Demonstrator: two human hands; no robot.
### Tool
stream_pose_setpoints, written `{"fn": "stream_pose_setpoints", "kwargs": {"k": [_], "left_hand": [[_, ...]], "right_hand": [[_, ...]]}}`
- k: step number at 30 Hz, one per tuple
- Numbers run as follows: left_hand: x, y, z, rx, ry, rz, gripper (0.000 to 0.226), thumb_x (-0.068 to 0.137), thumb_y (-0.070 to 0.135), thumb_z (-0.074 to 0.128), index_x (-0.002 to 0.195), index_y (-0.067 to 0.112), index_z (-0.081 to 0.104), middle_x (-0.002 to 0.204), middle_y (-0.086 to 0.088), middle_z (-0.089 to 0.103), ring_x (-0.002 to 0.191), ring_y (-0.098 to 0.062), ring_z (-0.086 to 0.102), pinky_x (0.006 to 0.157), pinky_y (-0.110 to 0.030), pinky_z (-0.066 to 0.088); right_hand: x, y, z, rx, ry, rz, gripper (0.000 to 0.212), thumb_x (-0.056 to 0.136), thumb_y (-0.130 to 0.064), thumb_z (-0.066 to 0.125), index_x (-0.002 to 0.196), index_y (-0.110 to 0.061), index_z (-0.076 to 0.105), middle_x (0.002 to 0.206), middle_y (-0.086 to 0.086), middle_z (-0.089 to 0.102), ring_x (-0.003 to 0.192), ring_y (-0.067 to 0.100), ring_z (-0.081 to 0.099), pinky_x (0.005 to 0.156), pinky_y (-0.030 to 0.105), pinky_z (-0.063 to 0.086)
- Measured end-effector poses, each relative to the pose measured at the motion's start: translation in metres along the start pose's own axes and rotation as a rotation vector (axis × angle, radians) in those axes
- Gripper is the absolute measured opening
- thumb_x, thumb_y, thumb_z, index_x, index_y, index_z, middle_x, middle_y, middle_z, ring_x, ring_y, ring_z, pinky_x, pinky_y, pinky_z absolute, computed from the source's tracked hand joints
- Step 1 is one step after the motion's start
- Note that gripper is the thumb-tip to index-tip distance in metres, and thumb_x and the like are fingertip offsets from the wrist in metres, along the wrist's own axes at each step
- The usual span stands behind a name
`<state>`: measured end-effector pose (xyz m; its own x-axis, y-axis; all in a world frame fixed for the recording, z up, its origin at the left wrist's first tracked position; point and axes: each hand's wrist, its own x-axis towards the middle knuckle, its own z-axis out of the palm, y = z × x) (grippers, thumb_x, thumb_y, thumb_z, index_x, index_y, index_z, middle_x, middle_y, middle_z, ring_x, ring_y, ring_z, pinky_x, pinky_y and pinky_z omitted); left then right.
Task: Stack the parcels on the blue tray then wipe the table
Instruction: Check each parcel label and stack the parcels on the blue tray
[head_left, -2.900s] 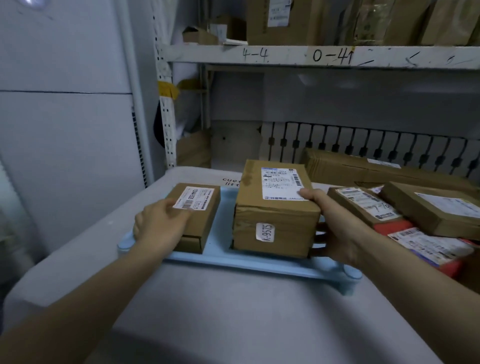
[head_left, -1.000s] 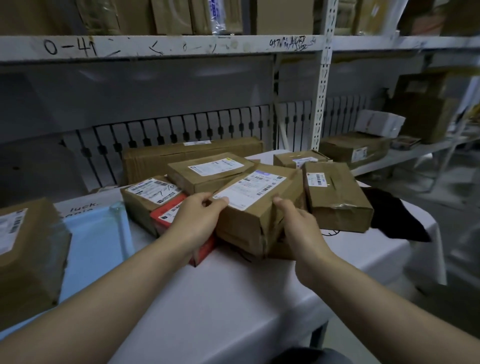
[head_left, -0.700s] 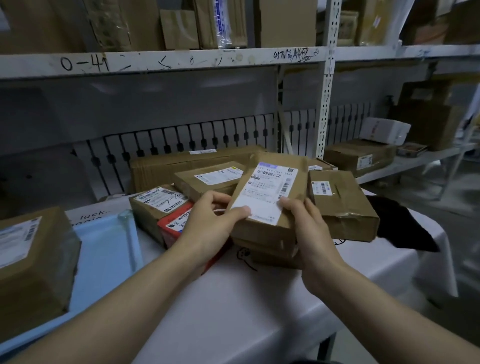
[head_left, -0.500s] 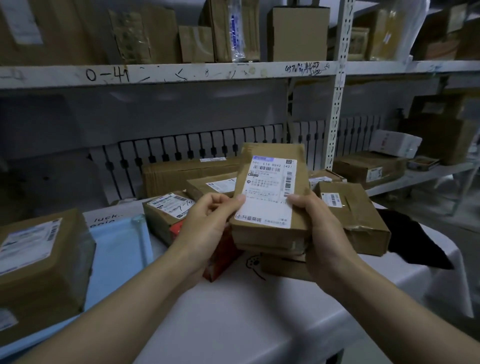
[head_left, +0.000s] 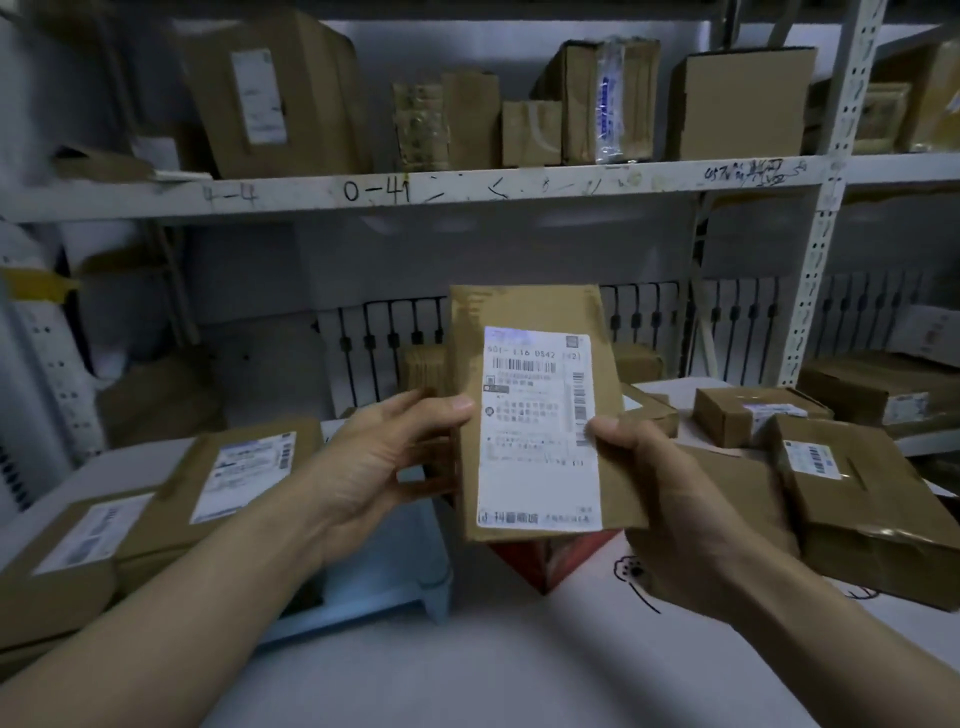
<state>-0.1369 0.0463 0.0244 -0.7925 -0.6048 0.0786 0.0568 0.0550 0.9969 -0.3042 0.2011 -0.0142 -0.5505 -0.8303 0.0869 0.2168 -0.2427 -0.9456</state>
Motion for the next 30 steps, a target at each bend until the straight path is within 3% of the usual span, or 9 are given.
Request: {"fn": "stream_pose_setpoints", "kwargs": {"k": [3, 6, 11, 15, 17, 19, 21, 24, 30], "left_hand": [[-0.002, 0.004, -0.016, 0.071, -0.009, 0.12, 0.074, 0.056, 0.03, 0.084, 0.125, 0.027, 0.059, 0.112, -0.002, 0.075, 0.109, -0.02, 0.07, 0.084, -0.035, 0.056], [-0.004, 0.008, -0.031, 0.234, -0.017, 0.202, 0.093, 0.05, 0.028, 0.086, 0.136, 0.032, 0.05, 0.124, 0.007, 0.07, 0.117, -0.013, 0.064, 0.1, -0.037, 0.049], [-0.007, 0.015, -0.044, 0.51, -0.074, 0.248, 0.107, 0.055, 0.03, 0.089, 0.147, 0.036, 0.034, 0.135, 0.02, 0.057, 0.13, -0.002, 0.05, 0.116, -0.044, 0.035], [-0.01, 0.011, -0.048, 0.607, -0.06, 0.299, 0.098, 0.062, 0.018, 0.089, 0.139, 0.046, 0.035, 0.131, 0.028, 0.055, 0.126, 0.009, 0.048, 0.116, -0.035, 0.035], [-0.01, 0.008, -0.049, 0.637, -0.061, 0.341, 0.099, 0.063, 0.019, 0.089, 0.142, 0.042, 0.034, 0.136, 0.025, 0.053, 0.13, 0.005, 0.046, 0.116, -0.038, 0.035], [-0.011, 0.004, -0.048, 0.662, -0.058, 0.385, 0.101, 0.063, 0.022, 0.089, 0.145, 0.037, 0.031, 0.14, 0.023, 0.05, 0.133, 0.002, 0.044, 0.115, -0.038, 0.037], [-0.01, 0.002, -0.048, 0.684, -0.047, 0.419, 0.1, 0.064, 0.027, 0.088, 0.145, 0.038, 0.029, 0.139, 0.026, 0.049, 0.133, 0.004, 0.044, 0.11, -0.028, 0.041], [-0.011, -0.001, -0.048, 0.711, -0.029, 0.437, 0.102, 0.067, 0.023, 0.088, 0.145, 0.04, 0.025, 0.136, 0.032, 0.048, 0.129, 0.009, 0.045, 0.098, -0.008, 0.042], [-0.009, -0.006, -0.049, 0.739, 0.002, 0.466, 0.106, 0.068, 0.018, 0.088, 0.147, 0.035, 0.02, 0.136, 0.027, 0.049, 0.127, 0.004, 0.049, 0.1, -0.017, 0.046]], "right_hand": [[0.007, -0.004, 0.006, -0.096, -0.078, -0.017, 0.049, 0.069, -0.018, 0.07, 0.118, -0.017, 0.068, 0.116, 0.008, 0.075, 0.114, 0.032, 0.068, 0.105, 0.052, 0.048], [0.018, -0.009, 0.009, -0.279, -0.15, -0.094, 0.056, 0.068, -0.011, 0.065, 0.123, -0.02, 0.062, 0.12, 0.007, 0.073, 0.119, 0.03, 0.064, 0.109, 0.058, 0.041], [0.025, -0.019, 0.013, -0.56, -0.255, -0.155, 0.074, 0.061, -0.006, 0.073, 0.13, -0.027, 0.053, 0.117, -0.007, 0.072, 0.112, 0.007, 0.065, 0.088, 0.026, 0.054], [0.025, -0.018, 0.015, -0.683, -0.278, -0.199, 0.073, 0.064, 0.007, 0.08, 0.126, -0.024, 0.059, 0.113, -0.008, 0.073, 0.105, 0.003, 0.066, 0.077, 0.017, 0.055], [0.025, -0.015, 0.015, -0.69, -0.253, -0.226, 0.075, 0.067, 0.018, 0.078, 0.129, -0.02, 0.058, 0.111, -0.008, 0.074, 0.102, 0.001, 0.067, 0.075, 0.015, 0.054], [0.026, -0.013, 0.014, -0.692, -0.236, -0.24, 0.082, 0.064, 0.013, 0.081, 0.135, -0.018, 0.054, 0.111, -0.011, 0.073, 0.101, 0.0, 0.066, 0.077, 0.014, 0.052], [0.025, -0.011, 0.013, -0.706, -0.224, -0.267, 0.085, 0.06, 0.001, 0.084, 0.137, -0.017, 0.051, 0.111, -0.012, 0.073, 0.102, 0.0, 0.067, 0.079, 0.013, 0.052], [0.025, -0.009, 0.012, -0.708, -0.199, -0.305, 0.089, 0.065, 0.008, 0.084, 0.141, -0.02, 0.046, 0.115, -0.009, 0.071, 0.107, 0.007, 0.067, 0.083, 0.019, 0.055], [0.025, -0.007, 0.013, -0.687, -0.219, -0.311, 0.09, 0.072, 0.014, 0.079, 0.144, -0.023, 0.041, 0.113, -0.011, 0.071, 0.103, 0.006, 0.068, 0.076, 0.016, 0.055]]}}
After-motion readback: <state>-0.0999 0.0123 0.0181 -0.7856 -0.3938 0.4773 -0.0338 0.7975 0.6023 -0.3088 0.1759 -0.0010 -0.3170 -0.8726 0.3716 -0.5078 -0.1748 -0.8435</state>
